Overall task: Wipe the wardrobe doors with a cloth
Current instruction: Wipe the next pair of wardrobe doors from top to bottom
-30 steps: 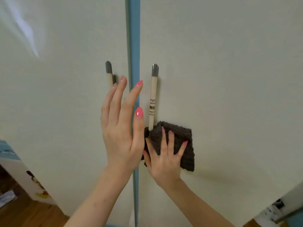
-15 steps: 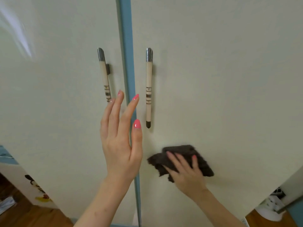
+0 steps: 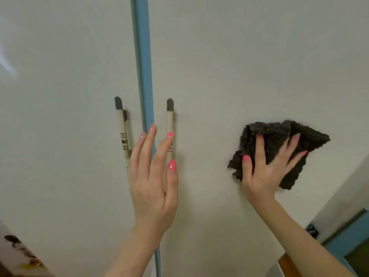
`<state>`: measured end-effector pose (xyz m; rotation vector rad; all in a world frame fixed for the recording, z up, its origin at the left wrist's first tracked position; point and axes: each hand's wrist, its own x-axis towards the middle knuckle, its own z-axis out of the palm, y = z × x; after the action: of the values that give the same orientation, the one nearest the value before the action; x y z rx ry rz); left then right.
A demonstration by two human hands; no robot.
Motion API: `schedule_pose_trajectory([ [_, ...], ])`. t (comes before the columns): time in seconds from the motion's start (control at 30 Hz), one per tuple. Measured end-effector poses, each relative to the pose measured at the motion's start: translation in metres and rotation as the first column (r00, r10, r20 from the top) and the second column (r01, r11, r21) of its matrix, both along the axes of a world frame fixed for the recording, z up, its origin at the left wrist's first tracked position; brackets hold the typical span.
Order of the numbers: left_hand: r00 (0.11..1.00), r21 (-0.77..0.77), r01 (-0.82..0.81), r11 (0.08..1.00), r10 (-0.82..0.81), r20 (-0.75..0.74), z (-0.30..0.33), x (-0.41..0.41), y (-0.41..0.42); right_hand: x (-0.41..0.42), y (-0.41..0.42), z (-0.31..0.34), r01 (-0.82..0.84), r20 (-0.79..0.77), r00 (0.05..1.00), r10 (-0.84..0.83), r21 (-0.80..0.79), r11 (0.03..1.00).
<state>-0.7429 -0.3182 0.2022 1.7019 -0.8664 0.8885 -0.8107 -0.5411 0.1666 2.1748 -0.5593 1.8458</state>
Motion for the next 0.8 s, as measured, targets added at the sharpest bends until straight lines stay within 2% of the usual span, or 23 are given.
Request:
schedule_pose_trajectory([
  [0.1,0.999,0.008,0.046,0.999,-0.046,0.024,-0.010,0.005,-0.002,0.003,0.005,-0.022,0.002,-0.002,1.000,-0.002,-0.004,1.000],
  [0.13,0.998,0.007,0.052,0.999,-0.052,0.024,-0.014,0.006,-0.002,0.005,0.008,-0.039,-0.007,-0.059,0.998,0.005,-0.036,0.999],
  [0.2,0.999,0.005,0.049,0.999,-0.049,0.016,-0.021,0.004,-0.001,0.002,0.011,-0.088,-0.044,-0.305,0.952,-0.020,-0.200,0.979],
  [0.27,0.999,0.014,0.039,0.999,-0.039,0.029,-0.025,0.000,0.001,-0.012,0.007,-0.142,-0.140,-0.598,0.790,-0.134,-0.389,0.911],
  [0.3,0.998,0.017,0.041,0.999,-0.041,0.045,-0.027,0.000,0.001,-0.019,0.003,-0.163,-0.191,-0.691,0.691,-0.213,-0.459,0.868],
  [0.33,0.997,0.016,0.042,0.999,-0.043,0.067,-0.027,0.000,0.001,-0.025,-0.001,-0.178,-0.235,-0.734,0.619,-0.280,-0.513,0.826],
  [0.4,0.995,0.009,0.037,0.999,-0.038,0.087,-0.028,0.001,-0.001,-0.033,-0.009,-0.188,-0.293,-0.753,0.566,-0.336,-0.565,0.772],
  [0.43,0.995,0.004,0.030,1.000,-0.030,0.092,-0.028,0.002,-0.002,-0.037,-0.012,-0.184,-0.302,-0.751,0.580,-0.316,-0.558,0.773],
  [0.5,0.995,0.011,0.008,1.000,-0.009,0.099,-0.031,0.001,-0.006,-0.044,-0.020,-0.162,-0.263,-0.687,0.683,-0.248,-0.548,0.794],
  [0.57,0.994,0.022,-0.012,1.000,0.010,0.111,-0.035,0.001,-0.010,-0.048,-0.029,-0.125,-0.188,-0.557,0.816,-0.154,-0.509,0.840],
  [0.63,0.991,0.018,-0.025,1.000,0.022,0.128,-0.037,0.002,-0.015,-0.047,-0.040,-0.084,-0.132,-0.414,0.908,-0.069,-0.439,0.889],
  [0.73,0.986,-0.008,-0.038,0.999,0.039,0.165,-0.041,0.007,-0.024,-0.042,-0.046,-0.037,-0.101,-0.256,0.967,0.002,-0.374,0.922],
  [0.8,0.980,-0.019,-0.036,0.999,0.039,0.196,-0.050,0.010,-0.028,-0.038,-0.044,-0.033,-0.092,-0.198,0.980,0.023,-0.351,0.932],
])
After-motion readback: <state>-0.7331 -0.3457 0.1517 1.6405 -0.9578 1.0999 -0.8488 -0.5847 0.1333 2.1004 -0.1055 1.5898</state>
